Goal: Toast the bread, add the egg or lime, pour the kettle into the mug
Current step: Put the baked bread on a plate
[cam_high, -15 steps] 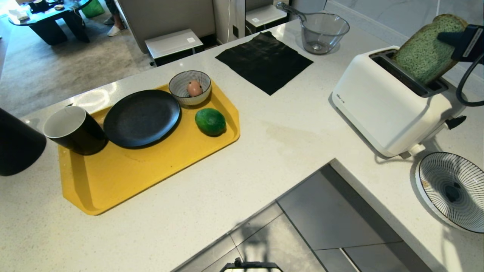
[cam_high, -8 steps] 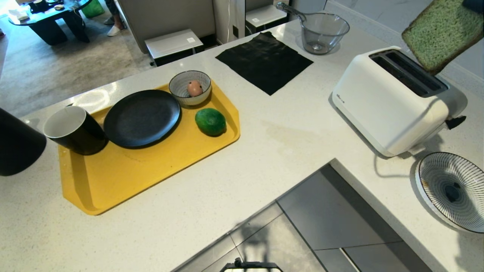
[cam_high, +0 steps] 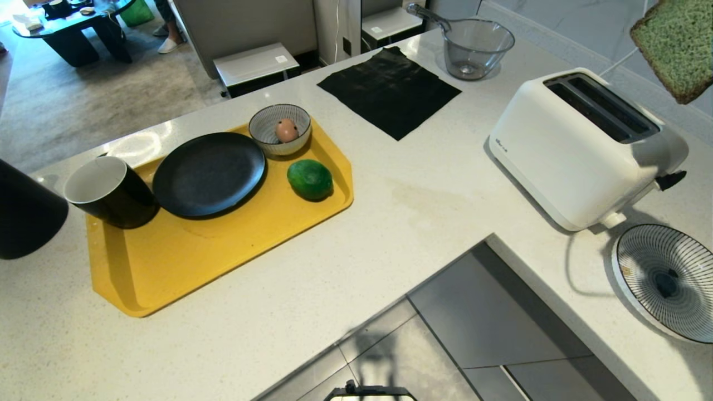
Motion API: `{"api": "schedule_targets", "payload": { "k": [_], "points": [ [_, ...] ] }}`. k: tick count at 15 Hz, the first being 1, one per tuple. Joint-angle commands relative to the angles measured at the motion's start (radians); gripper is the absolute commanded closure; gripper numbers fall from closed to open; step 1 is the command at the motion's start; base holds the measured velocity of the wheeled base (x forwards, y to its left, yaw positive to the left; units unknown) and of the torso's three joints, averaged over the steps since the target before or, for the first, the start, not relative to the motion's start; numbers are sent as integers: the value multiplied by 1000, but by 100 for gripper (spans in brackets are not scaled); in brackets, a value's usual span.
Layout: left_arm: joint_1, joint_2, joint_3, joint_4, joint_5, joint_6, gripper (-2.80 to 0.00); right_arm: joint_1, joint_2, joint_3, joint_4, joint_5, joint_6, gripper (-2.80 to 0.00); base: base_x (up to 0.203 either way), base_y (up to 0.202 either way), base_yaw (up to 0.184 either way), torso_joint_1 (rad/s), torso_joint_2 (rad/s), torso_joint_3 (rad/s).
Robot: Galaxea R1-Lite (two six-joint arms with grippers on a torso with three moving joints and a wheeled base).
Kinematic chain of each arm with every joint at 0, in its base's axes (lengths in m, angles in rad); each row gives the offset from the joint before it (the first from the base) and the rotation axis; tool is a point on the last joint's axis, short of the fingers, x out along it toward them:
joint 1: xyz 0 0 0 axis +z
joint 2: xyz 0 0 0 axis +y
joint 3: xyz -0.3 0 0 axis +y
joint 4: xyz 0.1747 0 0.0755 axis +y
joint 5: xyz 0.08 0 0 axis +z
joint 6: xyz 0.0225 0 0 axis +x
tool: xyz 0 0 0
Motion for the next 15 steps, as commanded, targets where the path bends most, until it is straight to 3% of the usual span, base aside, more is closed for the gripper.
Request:
{"api": "schedule_targets", "payload": {
  "k": [1,8,15],
  "points": [
    [0,-1,17,-1,0,-1,0,-1,-93,65,-2,-31,-1,0,0,0,0,0,0,0],
    [0,-1,17,-1,0,-1,0,0,-309,318,12,-39,-9,0,0,0,0,0,0,0],
    [0,-1,17,-1,0,-1,0,0,-310,328,8,-93,-52,0,0,0,0,0,0,0]
  ]
}}
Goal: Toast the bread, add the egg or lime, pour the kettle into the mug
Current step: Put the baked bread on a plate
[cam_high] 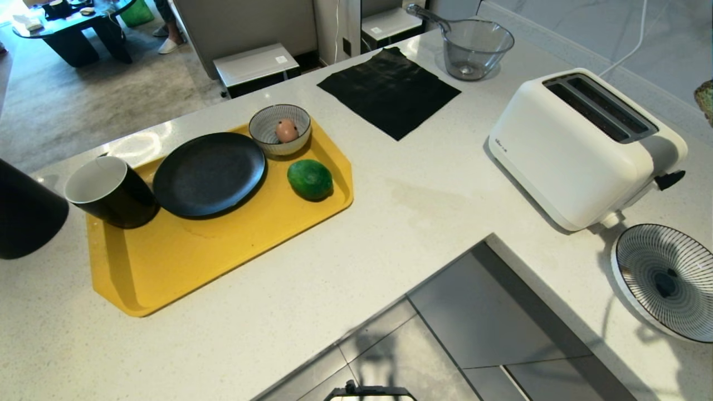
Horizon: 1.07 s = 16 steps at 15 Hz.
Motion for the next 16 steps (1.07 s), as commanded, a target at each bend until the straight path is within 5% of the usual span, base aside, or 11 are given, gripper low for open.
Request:
{"api": "schedule_targets", "payload": {
  "k": [1,16],
  "points": [
    [1,-1,17,-1,0,-1,0,0,-1,0,-4,2,-1,0,0,0,0,0,0,0],
    [0,-1,17,-1,0,-1,0,0,4,46,-31,5,-15,0,0,0,0,0,0,0]
  ]
}}
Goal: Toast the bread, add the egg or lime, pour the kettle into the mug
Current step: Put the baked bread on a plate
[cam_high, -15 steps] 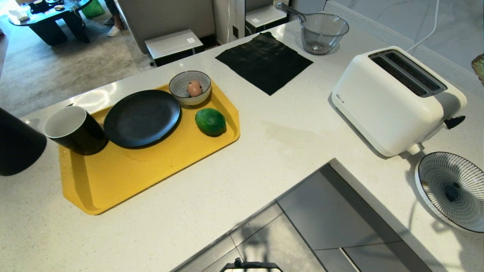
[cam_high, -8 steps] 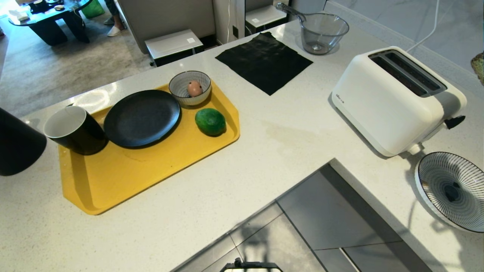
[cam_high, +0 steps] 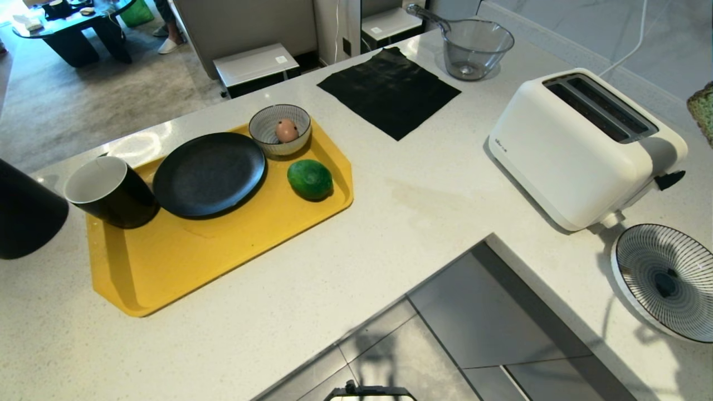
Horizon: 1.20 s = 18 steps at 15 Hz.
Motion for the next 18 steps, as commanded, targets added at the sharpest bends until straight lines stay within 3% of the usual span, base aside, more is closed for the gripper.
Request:
{"api": "schedule_targets", "payload": {
  "k": [1,5,14,18],
  "points": [
    [0,-1,17,-1,0,0,0,0,2,6,-2,1,1,0,0,0,0,0,0,0],
    [1,-1,17,-1,0,0,0,1,2,20,-2,-19,-71,0,0,0,0,0,0,0],
    [0,-1,17,-1,0,0,0,20,4,3,-18,-11,-73,0,0,0,0,0,0,0],
    [1,-1,17,-1,0,0,0,20,2,3,-25,-8,-71,0,0,-8,155,2,3,3]
  ]
}}
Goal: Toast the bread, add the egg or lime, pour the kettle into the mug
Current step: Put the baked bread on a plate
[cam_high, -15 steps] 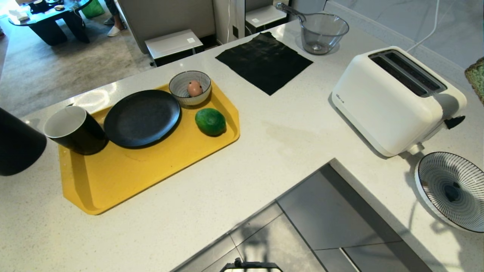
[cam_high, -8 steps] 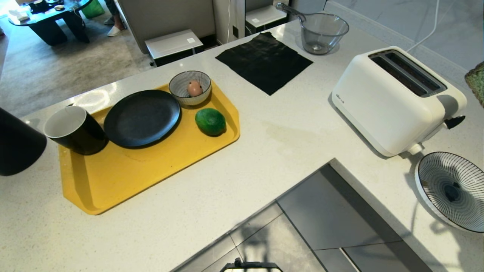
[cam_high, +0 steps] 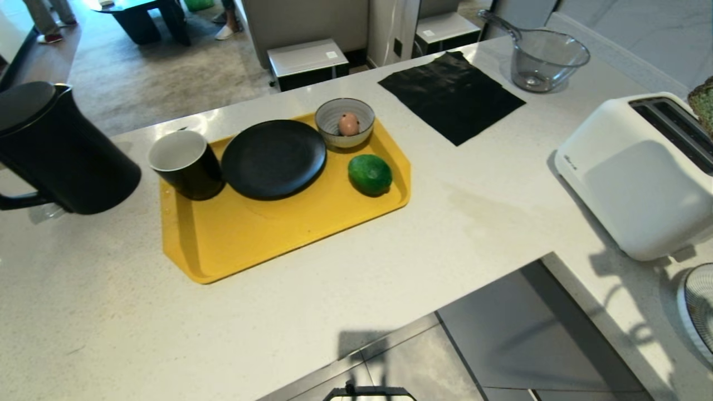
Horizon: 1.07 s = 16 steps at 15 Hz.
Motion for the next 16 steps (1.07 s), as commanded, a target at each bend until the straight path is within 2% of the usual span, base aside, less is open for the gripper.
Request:
{"api": "schedule_targets", "payload": {
  "k": [1,10,13,16],
  "points": [
    [0,-1,17,-1,0,-1,0,0,1,1,-2,3,-2,0,-3,-8,175,12,-2,2],
    [0,-1,17,-1,0,-1,0,2,7,17,-2,24,-4,0,-1,-8,172,2,5,2],
    [0,-1,17,-1,0,-1,0,3,14,20,-2,141,-6,0,0,-5,115,5,3,4],
    [0,-1,17,-1,0,-1,0,9,48,39,-3,248,-82,0,0,0,0,0,0,0]
  ]
}}
